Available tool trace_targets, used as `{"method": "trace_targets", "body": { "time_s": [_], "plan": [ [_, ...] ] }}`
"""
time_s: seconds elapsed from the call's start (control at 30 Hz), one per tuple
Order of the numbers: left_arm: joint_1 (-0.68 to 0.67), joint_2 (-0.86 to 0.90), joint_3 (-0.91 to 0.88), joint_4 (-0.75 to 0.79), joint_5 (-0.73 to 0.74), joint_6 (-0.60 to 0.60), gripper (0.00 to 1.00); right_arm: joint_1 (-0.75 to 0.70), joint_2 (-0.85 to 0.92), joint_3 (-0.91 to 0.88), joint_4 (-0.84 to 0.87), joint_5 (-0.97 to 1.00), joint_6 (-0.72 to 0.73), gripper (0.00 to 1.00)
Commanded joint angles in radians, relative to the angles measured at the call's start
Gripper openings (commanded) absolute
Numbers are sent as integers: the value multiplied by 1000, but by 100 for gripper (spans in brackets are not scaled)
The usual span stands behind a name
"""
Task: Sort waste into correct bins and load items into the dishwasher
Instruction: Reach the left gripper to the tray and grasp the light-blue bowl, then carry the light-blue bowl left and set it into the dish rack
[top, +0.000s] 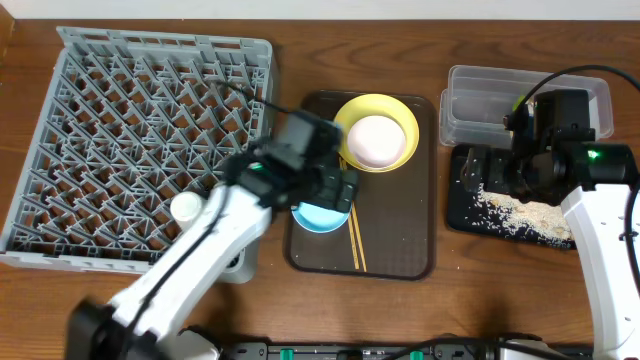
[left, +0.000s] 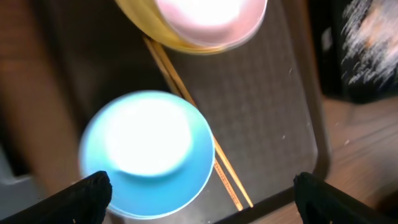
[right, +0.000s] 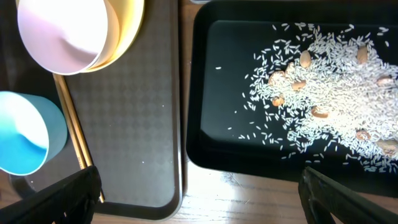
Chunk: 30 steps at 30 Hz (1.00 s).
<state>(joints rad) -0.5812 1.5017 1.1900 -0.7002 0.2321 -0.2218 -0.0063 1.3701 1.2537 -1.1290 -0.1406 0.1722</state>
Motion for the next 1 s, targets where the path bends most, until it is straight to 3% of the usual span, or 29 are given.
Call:
{"method": "trace_targets", "body": {
  "time_s": [0.0,0.33,0.43,0.97],
  "plan": [
    [-47,100,7,9,-9,-8,91,-7,-13,12,-5,1,14,99],
    [-152,311,7,13,-164,-8,66,-7,-13,10,-12,1,14,99],
    [-180,341,7,13,-217,-8,52,-7,-13,10,-12,1,14,99],
    [-230,373,6,5,-331,-8,8,-7,-13,10,-26,1,14,99]
  ]
}}
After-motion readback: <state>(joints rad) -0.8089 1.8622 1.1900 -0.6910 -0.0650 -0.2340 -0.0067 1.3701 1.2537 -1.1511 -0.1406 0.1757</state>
